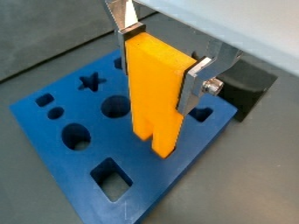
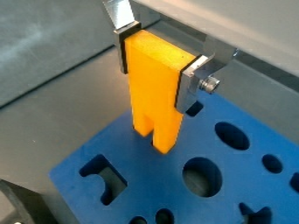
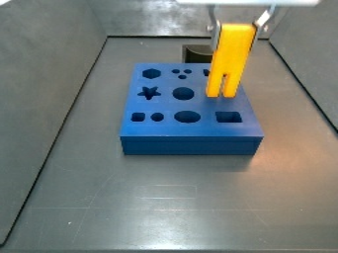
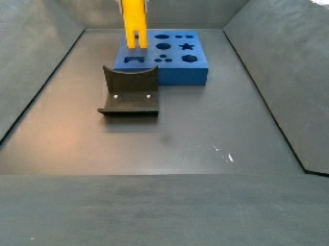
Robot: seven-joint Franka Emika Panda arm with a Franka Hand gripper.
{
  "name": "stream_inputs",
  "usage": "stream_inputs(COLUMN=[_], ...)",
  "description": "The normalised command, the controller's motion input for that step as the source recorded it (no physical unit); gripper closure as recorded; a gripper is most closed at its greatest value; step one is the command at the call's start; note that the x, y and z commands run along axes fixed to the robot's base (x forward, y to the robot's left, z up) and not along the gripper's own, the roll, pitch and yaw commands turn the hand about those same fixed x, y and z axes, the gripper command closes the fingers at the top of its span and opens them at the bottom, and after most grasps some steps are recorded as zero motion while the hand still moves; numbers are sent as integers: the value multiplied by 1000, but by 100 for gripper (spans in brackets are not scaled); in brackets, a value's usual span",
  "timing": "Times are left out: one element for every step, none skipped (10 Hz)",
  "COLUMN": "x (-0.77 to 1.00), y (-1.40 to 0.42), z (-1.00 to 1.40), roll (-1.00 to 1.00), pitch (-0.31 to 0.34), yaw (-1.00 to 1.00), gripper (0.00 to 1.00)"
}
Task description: Insert the double-square object.
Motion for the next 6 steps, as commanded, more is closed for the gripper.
stream_inputs(x=[29, 17, 31, 23, 11, 0], y=[-3, -9, -20, -17, 0, 0], z=[-477, -477, -491, -471, -246, 0], roll=[101, 106, 109, 104, 40, 0], pitch=[0, 0, 0, 0, 0, 0], yaw=[-26, -29, -29, -34, -17, 0], gripper=[100, 100, 100, 100, 100, 100])
